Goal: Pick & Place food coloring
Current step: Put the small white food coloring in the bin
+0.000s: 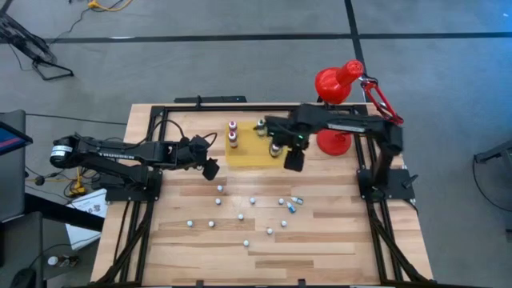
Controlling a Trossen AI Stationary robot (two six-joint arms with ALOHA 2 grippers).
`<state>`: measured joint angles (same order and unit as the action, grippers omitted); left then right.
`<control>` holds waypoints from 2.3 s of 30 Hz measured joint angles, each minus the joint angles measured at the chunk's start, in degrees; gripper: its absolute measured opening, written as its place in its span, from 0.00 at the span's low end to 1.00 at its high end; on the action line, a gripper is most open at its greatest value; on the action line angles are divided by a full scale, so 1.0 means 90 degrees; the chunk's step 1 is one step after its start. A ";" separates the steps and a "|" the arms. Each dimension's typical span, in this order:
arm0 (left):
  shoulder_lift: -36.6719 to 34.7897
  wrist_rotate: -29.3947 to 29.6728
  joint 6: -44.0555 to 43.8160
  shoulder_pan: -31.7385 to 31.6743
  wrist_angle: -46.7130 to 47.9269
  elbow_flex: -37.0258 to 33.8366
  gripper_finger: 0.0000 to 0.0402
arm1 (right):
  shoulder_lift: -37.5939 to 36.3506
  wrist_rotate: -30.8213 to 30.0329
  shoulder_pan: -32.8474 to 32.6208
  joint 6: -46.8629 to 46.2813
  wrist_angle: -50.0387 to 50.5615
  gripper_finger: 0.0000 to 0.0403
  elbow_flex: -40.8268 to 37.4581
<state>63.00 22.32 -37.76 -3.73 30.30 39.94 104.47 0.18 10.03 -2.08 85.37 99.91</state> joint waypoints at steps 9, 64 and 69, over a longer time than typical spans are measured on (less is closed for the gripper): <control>0.0000 0.0090 -0.0164 0.0000 0.0022 0.0002 0.65 | -0.2121 -0.0034 -0.1372 -0.1344 -0.3194 0.36 -0.2795; 0.0002 0.0249 -0.0403 0.0000 -0.0170 0.0002 0.65 | -0.0003 0.0336 -0.2354 -0.0270 -0.5689 0.30 -0.3741; 0.0002 0.0258 -0.0403 0.0000 -0.0175 0.0002 0.65 | -0.0003 0.0336 -0.2354 -0.0272 -0.5684 0.20 -0.3741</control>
<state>63.02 24.64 -41.39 -3.73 28.73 39.97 104.44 3.20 -11.16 -4.54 34.22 66.24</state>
